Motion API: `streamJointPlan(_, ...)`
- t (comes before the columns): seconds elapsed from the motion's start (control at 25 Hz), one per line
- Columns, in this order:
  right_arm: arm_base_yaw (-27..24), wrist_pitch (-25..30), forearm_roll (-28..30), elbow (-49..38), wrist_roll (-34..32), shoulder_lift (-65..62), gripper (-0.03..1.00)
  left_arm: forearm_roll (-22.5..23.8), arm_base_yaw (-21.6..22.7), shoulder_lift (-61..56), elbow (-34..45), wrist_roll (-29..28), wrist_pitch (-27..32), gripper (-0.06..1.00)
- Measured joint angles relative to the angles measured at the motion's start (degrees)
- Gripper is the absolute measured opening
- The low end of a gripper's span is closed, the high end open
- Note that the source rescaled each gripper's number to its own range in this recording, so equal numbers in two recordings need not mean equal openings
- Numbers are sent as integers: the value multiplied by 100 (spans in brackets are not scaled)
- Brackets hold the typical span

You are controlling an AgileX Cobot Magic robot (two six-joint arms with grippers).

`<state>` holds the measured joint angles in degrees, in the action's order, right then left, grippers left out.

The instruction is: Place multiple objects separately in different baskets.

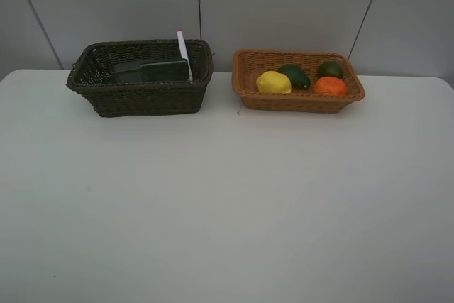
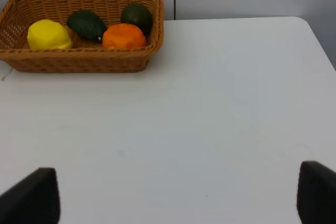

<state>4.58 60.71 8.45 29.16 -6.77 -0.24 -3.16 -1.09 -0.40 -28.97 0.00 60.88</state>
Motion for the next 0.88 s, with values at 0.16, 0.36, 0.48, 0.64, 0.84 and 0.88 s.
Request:
streamJointPlan(0.16, 0, 5, 29, 0, 0, 0, 99, 0, 0, 0, 0, 0, 0, 99)
streamJointPlan(0.36, 0, 5, 29, 0, 0, 0, 99, 0, 0, 0, 0, 0, 0, 99)
streamJointPlan(0.48, 0, 5, 29, 0, 0, 0, 99, 0, 0, 0, 0, 0, 0, 99)
streamJointPlan(0.64, 0, 5, 29, 0, 0, 0, 99, 0, 0, 0, 0, 0, 0, 99)
streamJointPlan(0.84, 0, 5, 29, 0, 0, 0, 99, 0, 0, 0, 0, 0, 0, 99)
streamJointPlan(0.88, 0, 5, 29, 0, 0, 0, 99, 0, 0, 0, 0, 0, 0, 99)
